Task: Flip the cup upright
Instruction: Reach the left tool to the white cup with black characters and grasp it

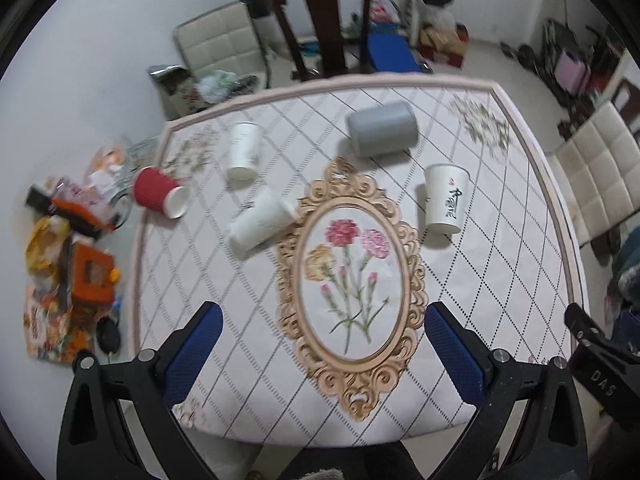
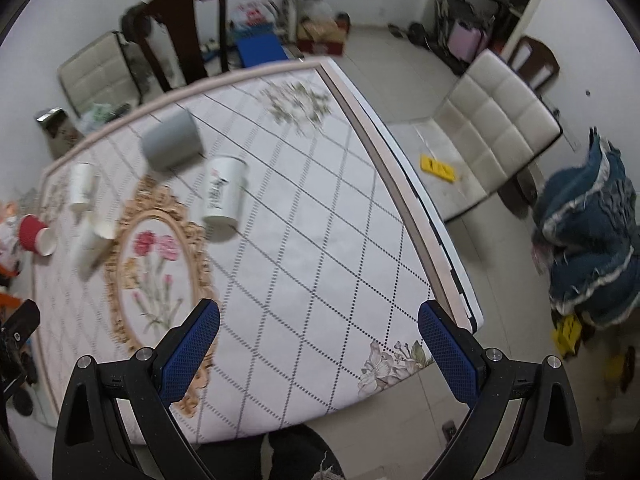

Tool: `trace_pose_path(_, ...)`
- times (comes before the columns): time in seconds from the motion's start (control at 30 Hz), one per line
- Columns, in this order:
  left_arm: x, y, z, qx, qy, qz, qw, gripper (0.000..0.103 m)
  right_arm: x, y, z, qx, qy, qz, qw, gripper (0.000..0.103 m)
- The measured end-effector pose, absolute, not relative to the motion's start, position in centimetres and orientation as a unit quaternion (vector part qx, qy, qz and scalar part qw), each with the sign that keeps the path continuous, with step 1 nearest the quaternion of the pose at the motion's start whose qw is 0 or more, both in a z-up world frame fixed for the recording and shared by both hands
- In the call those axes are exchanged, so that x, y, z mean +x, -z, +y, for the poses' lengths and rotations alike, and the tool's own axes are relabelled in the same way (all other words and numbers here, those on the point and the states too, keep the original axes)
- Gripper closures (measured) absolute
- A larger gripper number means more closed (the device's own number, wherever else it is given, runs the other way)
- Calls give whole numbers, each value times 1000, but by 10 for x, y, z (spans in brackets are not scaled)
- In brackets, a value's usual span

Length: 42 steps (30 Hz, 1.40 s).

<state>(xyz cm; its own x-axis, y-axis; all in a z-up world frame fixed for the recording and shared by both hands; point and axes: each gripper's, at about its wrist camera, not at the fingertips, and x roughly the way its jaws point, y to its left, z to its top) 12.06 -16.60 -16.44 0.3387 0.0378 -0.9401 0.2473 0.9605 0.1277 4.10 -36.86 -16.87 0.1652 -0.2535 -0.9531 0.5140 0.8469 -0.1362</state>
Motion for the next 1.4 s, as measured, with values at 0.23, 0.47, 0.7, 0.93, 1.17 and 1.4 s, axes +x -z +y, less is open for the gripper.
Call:
trace_pose_path(0.23, 171, 221, -224, 164, 104, 605, 772, 0, 75, 234, -400, 115, 283, 636, 708, 2)
trace_pose_path(0.47, 220, 270, -265, 171, 149, 638, 736, 1, 110, 295, -429, 123, 303, 671, 666, 2)
trace_pose_path(0.7, 248, 301, -297, 172, 196, 655, 709, 7, 133, 331, -454, 127, 324, 682, 644, 3)
trace_pose_path(0.93, 264, 335, -324, 170, 226, 677, 679, 21, 143, 351, -467, 125, 338, 691, 627, 3)
trace_pose_path(1.17, 270, 352, -331, 168, 233, 679, 676, 43, 142, 361, -476, 126, 344, 697, 617, 3)
trace_pose_path(1.4, 265, 340, -313, 173, 221, 668, 689, 43, 144, 360, -473, 127, 343, 692, 622, 3)
